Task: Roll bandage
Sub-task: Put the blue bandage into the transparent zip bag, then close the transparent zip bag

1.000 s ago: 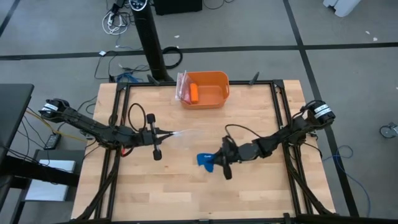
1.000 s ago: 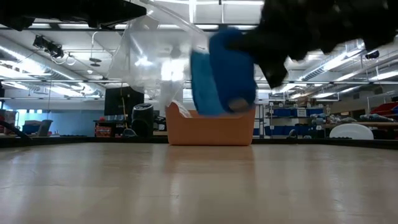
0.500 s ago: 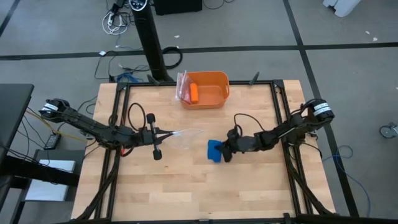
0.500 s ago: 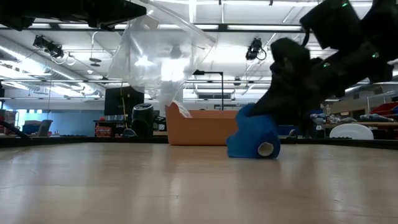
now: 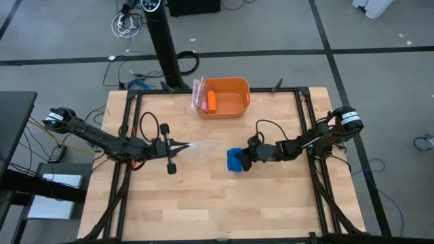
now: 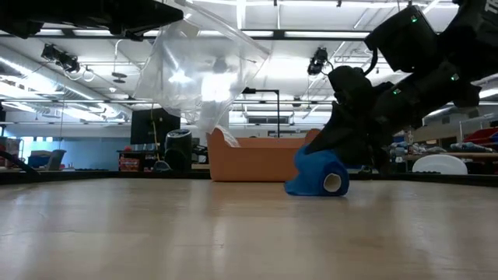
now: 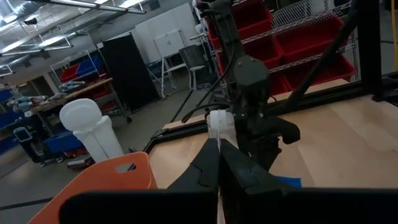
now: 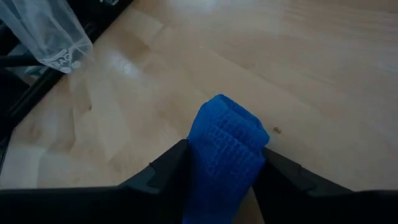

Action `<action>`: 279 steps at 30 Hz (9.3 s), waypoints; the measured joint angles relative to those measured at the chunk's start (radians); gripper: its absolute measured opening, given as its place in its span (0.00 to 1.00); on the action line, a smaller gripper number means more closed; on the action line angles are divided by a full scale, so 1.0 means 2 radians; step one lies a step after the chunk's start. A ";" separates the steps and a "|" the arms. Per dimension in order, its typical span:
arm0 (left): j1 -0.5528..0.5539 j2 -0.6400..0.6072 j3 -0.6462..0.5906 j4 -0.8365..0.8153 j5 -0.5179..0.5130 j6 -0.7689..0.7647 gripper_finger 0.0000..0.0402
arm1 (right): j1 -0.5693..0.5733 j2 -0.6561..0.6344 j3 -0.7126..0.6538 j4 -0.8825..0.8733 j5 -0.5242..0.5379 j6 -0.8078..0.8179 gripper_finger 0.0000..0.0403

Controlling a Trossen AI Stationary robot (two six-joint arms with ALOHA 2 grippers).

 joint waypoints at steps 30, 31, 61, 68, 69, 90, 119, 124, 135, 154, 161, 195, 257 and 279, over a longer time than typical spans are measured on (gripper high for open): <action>0.000 0.000 0.000 -0.022 0.000 -0.017 0.01 | 0.035 -0.001 0.069 -0.015 -0.024 -0.131 0.16; 0.000 0.000 0.000 -0.025 0.000 -0.021 0.01 | 0.035 -0.001 0.078 -0.034 -0.024 -0.122 0.10; 0.000 0.000 0.000 -0.055 -0.001 -0.039 0.01 | 0.053 0.156 0.263 -0.260 0.050 0.050 0.85; -0.001 0.000 0.000 -0.057 -0.001 -0.041 0.01 | 0.076 0.173 0.289 -0.293 0.084 0.033 0.64; -0.001 0.000 0.000 -0.057 -0.001 -0.041 0.01 | 0.080 0.173 0.289 -0.298 0.085 0.034 0.58; -0.001 0.000 0.000 -0.056 0.039 -0.051 0.01 | 0.149 -0.071 0.297 -0.597 0.090 -0.062 0.12; -0.001 0.002 0.000 -0.068 0.104 -0.106 0.01 | 0.131 0.093 0.635 -0.793 0.245 -0.380 0.12; -0.001 0.002 0.000 -0.067 0.103 -0.106 0.01 | 0.131 0.090 0.635 -0.793 0.235 -0.381 0.12; -0.001 0.002 0.000 -0.062 0.099 -0.105 0.01 | 0.127 0.098 0.621 -0.781 0.195 -0.380 0.12; -0.001 0.009 0.000 -0.040 0.097 -0.107 0.01 | 0.095 0.098 0.598 -0.723 0.059 -0.454 0.12; -0.001 0.033 0.009 -0.040 0.115 -0.119 0.01 | 0.065 0.098 0.598 -0.712 0.033 -0.469 0.12; -0.001 0.085 0.067 -0.078 0.119 -0.124 0.01 | 0.065 0.097 0.598 -0.675 -0.043 -0.513 0.12; 0.031 0.311 0.031 0.432 0.228 -0.089 0.00 | 0.035 0.010 0.599 -0.731 -0.106 -0.380 0.74; 0.029 0.299 0.038 0.450 0.254 -0.053 0.00 | 0.167 -0.116 0.253 -0.357 0.080 -0.292 0.53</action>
